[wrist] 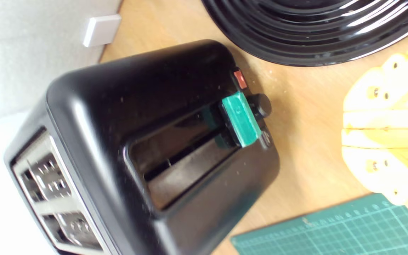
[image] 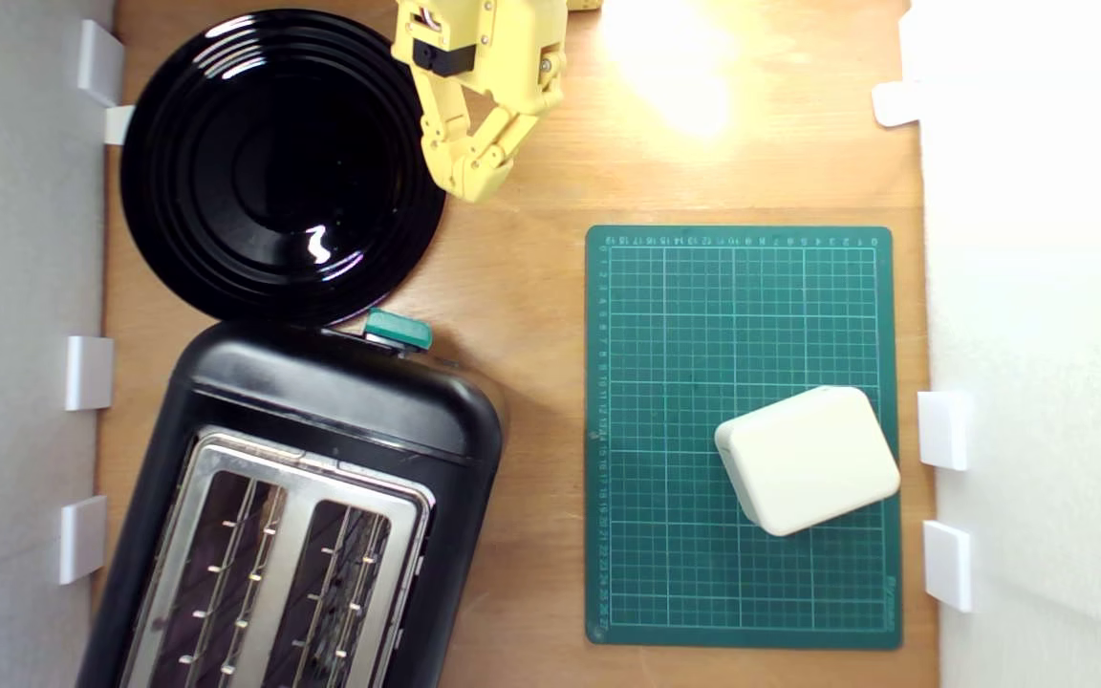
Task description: Start toaster
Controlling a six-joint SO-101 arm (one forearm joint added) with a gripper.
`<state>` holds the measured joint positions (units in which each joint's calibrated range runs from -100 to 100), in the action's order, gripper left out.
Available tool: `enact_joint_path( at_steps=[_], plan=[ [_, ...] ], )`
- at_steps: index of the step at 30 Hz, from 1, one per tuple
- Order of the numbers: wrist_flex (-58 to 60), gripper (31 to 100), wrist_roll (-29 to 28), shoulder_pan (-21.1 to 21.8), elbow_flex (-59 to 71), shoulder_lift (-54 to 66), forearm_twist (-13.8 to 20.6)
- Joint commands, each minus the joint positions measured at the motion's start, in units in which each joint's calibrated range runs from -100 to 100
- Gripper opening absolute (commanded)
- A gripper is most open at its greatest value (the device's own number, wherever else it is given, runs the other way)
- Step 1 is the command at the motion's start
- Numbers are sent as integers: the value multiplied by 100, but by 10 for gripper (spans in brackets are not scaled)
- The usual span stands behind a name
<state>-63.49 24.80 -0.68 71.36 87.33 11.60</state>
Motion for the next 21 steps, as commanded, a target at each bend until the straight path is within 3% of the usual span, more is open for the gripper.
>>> enact_joint_path(
  at_steps=[1,13,21],
  plan=[
    [306,314,2,-20,1074,751,78],
    [863,314,-281,4,2518,1217,-16],
    [1017,314,-528,274,2837,1217,31]
  ],
)
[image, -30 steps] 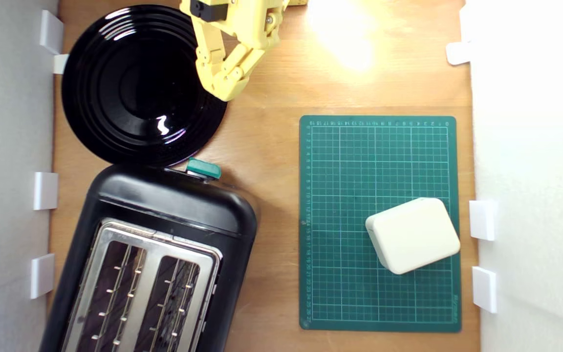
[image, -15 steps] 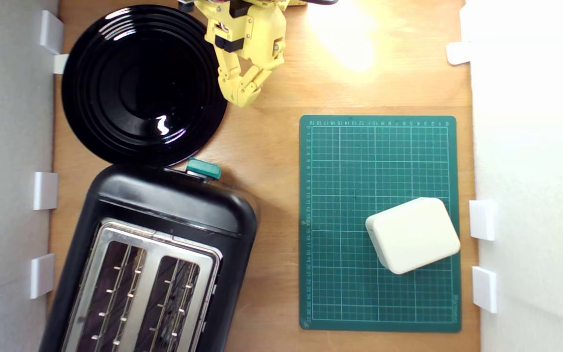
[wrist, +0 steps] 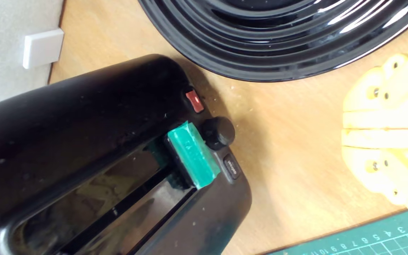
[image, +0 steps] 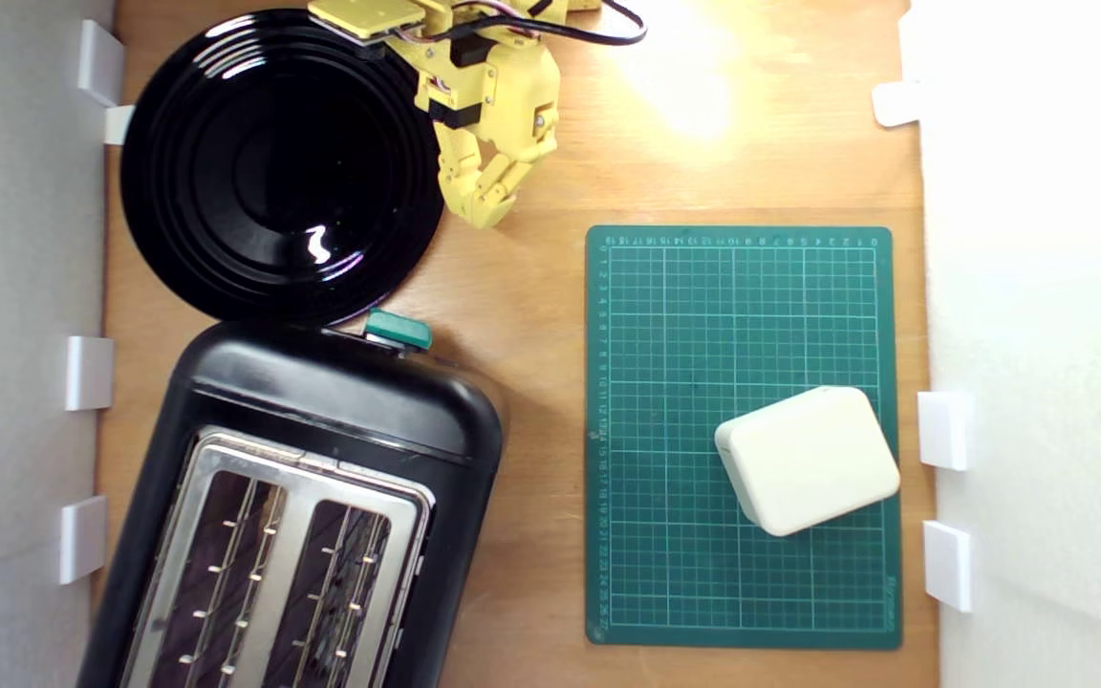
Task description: Start toaster
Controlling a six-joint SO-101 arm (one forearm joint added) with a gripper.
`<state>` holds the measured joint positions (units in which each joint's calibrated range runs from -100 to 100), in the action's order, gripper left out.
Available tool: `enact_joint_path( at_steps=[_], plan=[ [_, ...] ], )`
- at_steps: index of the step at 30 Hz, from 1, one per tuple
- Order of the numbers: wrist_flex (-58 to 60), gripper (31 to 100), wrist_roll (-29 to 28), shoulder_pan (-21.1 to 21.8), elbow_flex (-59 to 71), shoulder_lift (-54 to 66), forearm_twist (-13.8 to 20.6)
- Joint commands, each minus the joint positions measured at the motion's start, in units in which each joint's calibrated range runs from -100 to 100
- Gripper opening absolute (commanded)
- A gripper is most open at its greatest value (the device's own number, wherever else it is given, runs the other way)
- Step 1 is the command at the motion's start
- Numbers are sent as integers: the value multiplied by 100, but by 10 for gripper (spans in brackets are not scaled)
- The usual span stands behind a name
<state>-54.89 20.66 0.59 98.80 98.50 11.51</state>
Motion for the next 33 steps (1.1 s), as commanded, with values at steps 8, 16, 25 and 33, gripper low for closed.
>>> enact_joint_path(
  at_steps=[8,16,25,33],
  plan=[
    [132,314,-197,425,93,100,-16],
    [123,314,-181,433,102,100,-241],
    [-134,314,-19,640,102,100,-785],
    [-168,314,-13,624,102,100,-757]
  ],
)
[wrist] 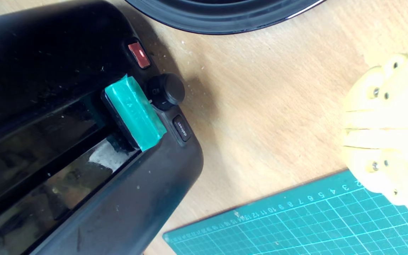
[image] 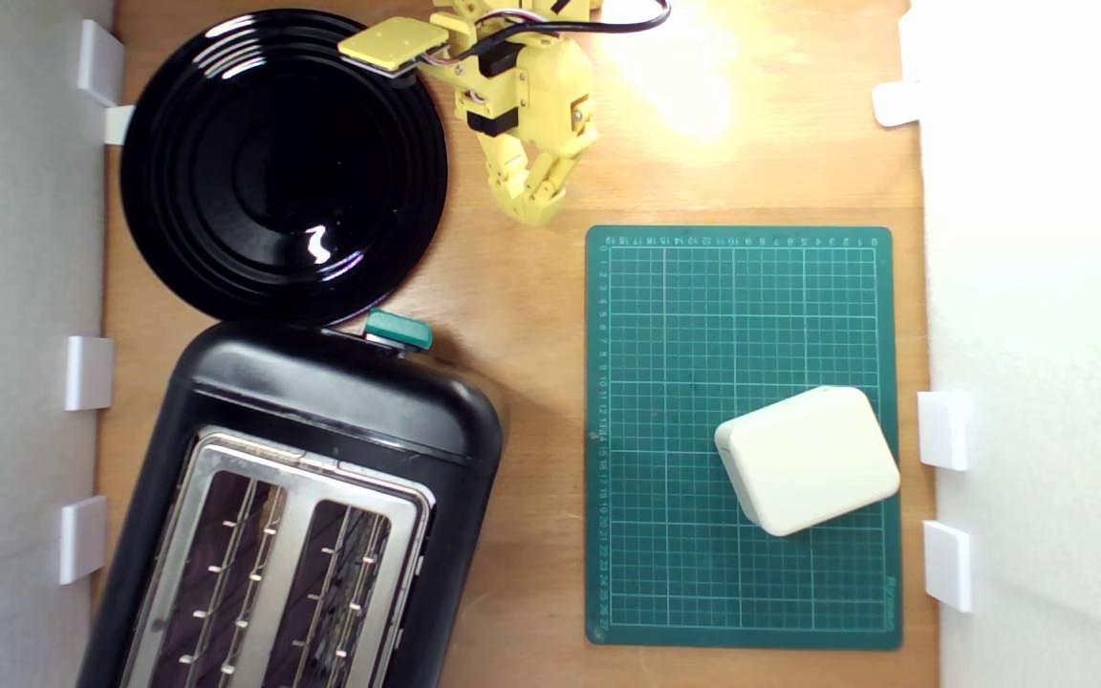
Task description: Start toaster
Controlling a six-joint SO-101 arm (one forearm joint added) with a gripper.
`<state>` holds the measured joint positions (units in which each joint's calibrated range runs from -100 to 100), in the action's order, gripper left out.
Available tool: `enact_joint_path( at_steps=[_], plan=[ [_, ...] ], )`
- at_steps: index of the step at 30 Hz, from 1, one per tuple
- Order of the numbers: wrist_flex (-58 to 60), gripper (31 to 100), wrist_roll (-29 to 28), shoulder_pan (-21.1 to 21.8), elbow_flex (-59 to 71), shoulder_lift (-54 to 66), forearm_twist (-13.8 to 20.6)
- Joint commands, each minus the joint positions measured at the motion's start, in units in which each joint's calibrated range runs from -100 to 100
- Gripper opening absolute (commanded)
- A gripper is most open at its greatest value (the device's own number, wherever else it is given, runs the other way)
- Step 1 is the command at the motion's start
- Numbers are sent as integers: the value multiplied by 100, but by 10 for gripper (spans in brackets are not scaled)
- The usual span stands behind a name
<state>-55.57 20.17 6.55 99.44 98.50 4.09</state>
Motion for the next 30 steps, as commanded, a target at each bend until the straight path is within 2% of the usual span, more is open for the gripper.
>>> enact_joint_path(
  at_steps=[1,30],
  plan=[
    [-100,314,35,43,37,100,-34],
    [-91,314,-2,11,37,42,50]
  ],
)
